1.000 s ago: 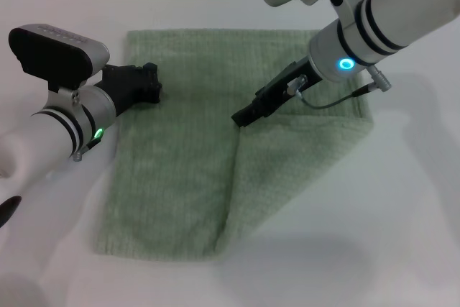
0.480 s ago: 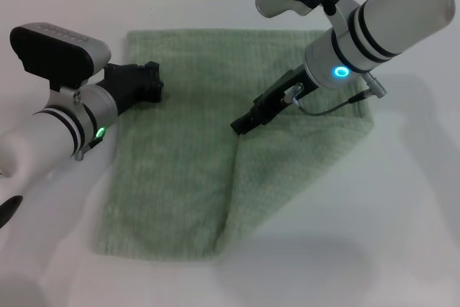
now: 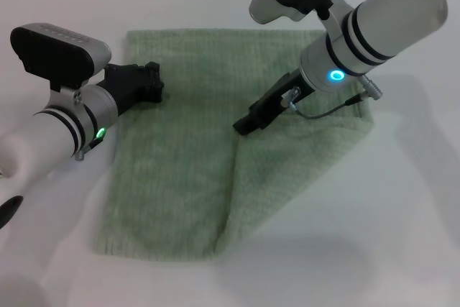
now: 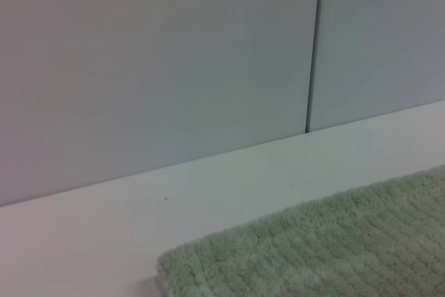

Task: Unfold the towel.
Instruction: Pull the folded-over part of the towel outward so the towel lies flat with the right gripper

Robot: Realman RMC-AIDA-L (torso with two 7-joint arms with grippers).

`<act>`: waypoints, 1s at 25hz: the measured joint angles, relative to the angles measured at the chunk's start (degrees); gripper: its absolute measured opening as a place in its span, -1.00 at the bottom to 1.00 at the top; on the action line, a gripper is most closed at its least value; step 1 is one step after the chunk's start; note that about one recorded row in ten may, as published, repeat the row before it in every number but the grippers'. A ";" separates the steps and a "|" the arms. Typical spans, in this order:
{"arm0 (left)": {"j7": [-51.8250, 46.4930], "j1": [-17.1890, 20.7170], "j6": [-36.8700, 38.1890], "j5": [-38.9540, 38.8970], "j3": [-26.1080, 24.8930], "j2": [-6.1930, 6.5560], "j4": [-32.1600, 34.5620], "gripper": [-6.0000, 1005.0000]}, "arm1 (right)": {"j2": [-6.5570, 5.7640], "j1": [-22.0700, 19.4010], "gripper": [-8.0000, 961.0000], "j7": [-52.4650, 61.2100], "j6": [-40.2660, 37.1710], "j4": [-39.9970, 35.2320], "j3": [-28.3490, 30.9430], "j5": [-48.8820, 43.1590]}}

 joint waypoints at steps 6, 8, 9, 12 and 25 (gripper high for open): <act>0.00 0.00 0.00 0.00 0.00 0.00 0.00 -0.87 | 0.00 0.91 -0.03 0.10 -0.09 0.99 -0.64 -0.23; 0.00 0.00 0.00 0.00 0.00 0.00 0.00 -0.87 | 0.00 0.96 -0.04 0.37 -0.09 1.01 -0.70 -0.36; 0.00 0.00 0.00 0.00 0.00 0.00 0.00 -0.87 | 0.00 0.99 -0.04 0.44 -0.08 1.02 -0.70 -0.39; 0.00 0.00 0.00 0.00 0.00 0.00 0.00 -0.86 | -0.02 1.05 -0.07 0.50 0.08 1.02 -0.70 -0.41; 0.00 0.00 0.00 0.00 0.00 0.09 -0.09 -0.85 | -0.09 1.15 -0.75 0.54 0.37 0.57 -2.66 -0.41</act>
